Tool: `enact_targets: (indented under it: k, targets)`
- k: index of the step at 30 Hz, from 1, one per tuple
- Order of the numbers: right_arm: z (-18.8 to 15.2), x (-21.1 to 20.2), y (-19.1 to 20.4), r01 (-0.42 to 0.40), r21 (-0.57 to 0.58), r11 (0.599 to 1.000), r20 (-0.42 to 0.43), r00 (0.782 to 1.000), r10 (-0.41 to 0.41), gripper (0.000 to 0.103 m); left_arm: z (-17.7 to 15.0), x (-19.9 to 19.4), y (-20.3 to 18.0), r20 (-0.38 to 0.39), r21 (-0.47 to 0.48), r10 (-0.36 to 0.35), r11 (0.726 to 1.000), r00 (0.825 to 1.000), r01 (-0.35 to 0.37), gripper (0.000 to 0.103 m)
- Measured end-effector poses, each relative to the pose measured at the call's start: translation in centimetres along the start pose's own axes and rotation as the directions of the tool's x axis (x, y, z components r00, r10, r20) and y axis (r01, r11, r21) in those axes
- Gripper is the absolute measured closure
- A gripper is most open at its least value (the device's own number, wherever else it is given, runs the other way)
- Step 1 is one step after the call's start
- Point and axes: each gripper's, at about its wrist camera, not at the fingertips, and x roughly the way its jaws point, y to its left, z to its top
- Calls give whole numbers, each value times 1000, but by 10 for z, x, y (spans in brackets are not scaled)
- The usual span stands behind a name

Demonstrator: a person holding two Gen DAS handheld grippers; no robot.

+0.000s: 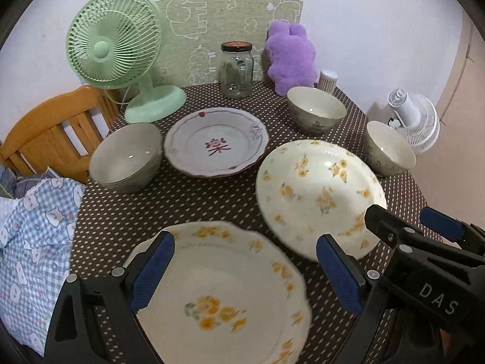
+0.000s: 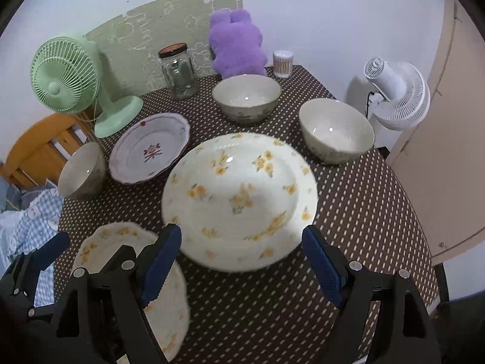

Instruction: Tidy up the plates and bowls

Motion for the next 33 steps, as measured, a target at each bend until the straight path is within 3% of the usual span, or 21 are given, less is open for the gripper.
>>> enact_targets:
  k: [12,18,33]
  targets:
    - [36,51,-39,-18,-7,1000,-24,1000,18,19,30,52,-36,0,-5,44,999,999,-44,8]
    - [43,83,-56,-4,26,1000,-62,998,5,19,38,86,-46,-50,2,54,999,997,-54,9]
    - [53,137,-72,11,53,999,-105,994,-6,20,48,141,-55,-107,41,53,998,993,-49,20]
